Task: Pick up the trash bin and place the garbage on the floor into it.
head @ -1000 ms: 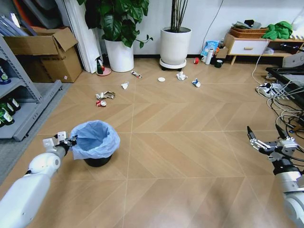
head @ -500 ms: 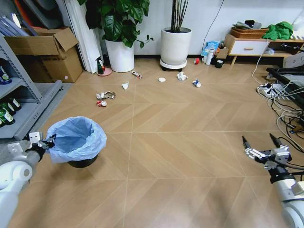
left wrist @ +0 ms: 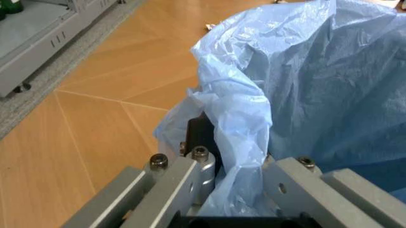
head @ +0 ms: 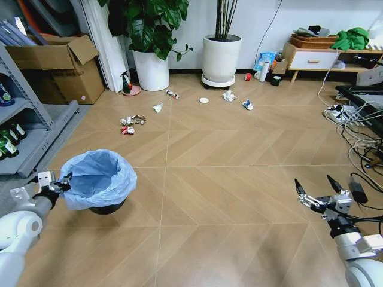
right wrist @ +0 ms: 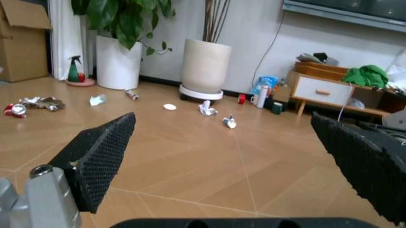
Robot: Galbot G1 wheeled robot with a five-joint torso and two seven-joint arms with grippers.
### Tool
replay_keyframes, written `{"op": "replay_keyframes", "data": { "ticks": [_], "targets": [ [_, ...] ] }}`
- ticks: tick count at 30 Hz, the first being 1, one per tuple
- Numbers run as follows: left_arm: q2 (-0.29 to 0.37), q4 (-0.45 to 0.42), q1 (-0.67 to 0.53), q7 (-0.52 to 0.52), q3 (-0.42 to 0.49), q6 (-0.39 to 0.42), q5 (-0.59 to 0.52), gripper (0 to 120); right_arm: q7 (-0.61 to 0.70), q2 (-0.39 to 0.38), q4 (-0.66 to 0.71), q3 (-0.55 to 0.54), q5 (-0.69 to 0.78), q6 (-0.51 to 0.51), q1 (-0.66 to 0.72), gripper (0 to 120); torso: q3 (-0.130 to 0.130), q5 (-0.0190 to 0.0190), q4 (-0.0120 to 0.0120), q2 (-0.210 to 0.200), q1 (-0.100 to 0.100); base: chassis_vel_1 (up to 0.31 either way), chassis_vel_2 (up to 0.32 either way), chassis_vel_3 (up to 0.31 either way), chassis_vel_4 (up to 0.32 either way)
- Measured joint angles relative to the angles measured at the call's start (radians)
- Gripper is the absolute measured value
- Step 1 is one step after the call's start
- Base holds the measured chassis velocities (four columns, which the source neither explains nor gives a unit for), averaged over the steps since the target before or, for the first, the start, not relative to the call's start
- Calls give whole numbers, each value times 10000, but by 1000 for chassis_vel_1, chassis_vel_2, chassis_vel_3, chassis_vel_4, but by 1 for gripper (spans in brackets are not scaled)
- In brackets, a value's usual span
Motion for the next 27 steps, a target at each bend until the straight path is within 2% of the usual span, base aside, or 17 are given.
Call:
{"op": "replay_keyframes", "data": {
  "ticks": [10,27],
  "targets": [
    [158,-51,4,17,3,-7,-62,0,-50,42,-31,54,-41,47,-12,100,1,1,1,0,0,-93,96,88,-88],
    [183,62,-138,28,24,-13,-135,0,-61,11,-156,-15,-82,97,133,100,2,3,1,-1,2,-186,190,182,-192]
  ]
}}
